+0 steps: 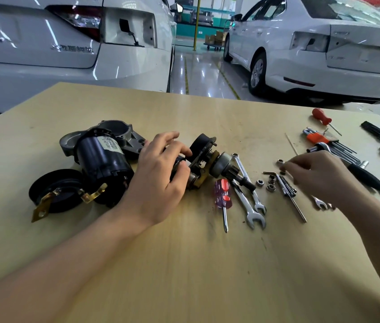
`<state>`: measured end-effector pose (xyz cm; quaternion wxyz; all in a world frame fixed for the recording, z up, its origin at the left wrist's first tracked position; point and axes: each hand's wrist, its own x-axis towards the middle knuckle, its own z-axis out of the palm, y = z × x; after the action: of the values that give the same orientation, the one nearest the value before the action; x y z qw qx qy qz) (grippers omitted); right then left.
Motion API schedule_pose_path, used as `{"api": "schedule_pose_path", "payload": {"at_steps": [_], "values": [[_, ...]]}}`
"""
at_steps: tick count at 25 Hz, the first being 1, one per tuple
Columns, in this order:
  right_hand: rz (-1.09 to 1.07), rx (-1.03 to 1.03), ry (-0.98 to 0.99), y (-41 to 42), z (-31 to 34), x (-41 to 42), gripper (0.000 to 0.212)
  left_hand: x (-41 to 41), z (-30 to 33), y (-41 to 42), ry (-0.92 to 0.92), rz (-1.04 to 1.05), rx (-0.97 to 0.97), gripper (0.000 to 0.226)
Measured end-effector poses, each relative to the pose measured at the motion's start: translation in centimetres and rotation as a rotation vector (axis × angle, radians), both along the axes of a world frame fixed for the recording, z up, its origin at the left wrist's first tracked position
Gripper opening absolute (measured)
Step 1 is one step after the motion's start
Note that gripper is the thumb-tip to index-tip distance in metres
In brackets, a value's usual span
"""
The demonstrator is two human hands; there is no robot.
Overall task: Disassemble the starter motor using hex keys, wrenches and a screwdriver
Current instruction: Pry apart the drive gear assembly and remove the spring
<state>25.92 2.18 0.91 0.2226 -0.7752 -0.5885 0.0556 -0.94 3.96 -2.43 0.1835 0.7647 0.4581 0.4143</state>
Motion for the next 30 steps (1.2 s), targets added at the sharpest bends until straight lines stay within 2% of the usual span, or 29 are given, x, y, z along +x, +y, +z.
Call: {"api": "schedule_pose_path", "payload": {"at_steps": [3, 7, 10, 12, 14, 16, 18, 19, 21, 24, 27, 30], "values": [[0.056, -0.097, -0.012, -0.4, 0.2, 0.5, 0.029, 0.1, 0.0, 0.0, -0.016, 0.006, -0.015, 0.035], [0.132, -0.37, -0.027, -1.4, 0.3, 0.6, 0.058, 0.1, 0.1, -0.2, -0.079, 0.008, -0.043, 0.042], [0.085, -0.492, -0.217, -1.4, 0.5, 1.1, 0.05, -0.1, -0.1, -0.2, -0.048, 0.011, -0.031, 0.053], [0.058, -0.569, -0.305, -1.4, 0.3, 1.1, 0.04, -0.2, -0.1, 0.0, 0.073, 0.019, -0.027, 0.068], [0.018, -0.532, -0.381, -1.7, 0.4, 1.0, 0.038, -0.2, 0.1, 0.1, 0.229, 0.022, -0.012, 0.079], [-0.066, -0.222, -0.454, -1.7, 0.7, 0.6, 0.043, -0.2, 0.1, 0.2, 0.387, 0.04, 0.018, 0.086], [0.039, 0.207, -0.353, -1.5, 0.6, -1.5, 0.041, -0.2, -0.1, 0.3, 0.553, 0.085, 0.074, 0.09], [0.185, 0.308, -0.22, -1.0, 0.5, -3.0, 0.04, -0.2, -0.1, 0.4, 0.623, 0.11, 0.102, 0.09], [0.463, 0.224, -0.02, 0.5, 0.0, -6.3, 0.045, -0.1, -0.1, 0.3, 0.733, 0.149, 0.14, 0.086], [0.534, -0.005, 0.032, 2.9, -0.9, -8.1, 0.04, 0.1, 0.1, 0.2, 0.799, 0.193, 0.161, 0.076], [0.581, 0.038, 0.228, 3.6, -1.4, -7.9, 0.029, 0.0, 0.3, 0.1, 0.778, 0.187, 0.178, 0.071], [0.632, 0.092, 0.293, 3.4, -1.6, -7.7, 0.026, -0.2, 0.5, 0.1, 0.73, 0.169, 0.189, 0.07]]}}
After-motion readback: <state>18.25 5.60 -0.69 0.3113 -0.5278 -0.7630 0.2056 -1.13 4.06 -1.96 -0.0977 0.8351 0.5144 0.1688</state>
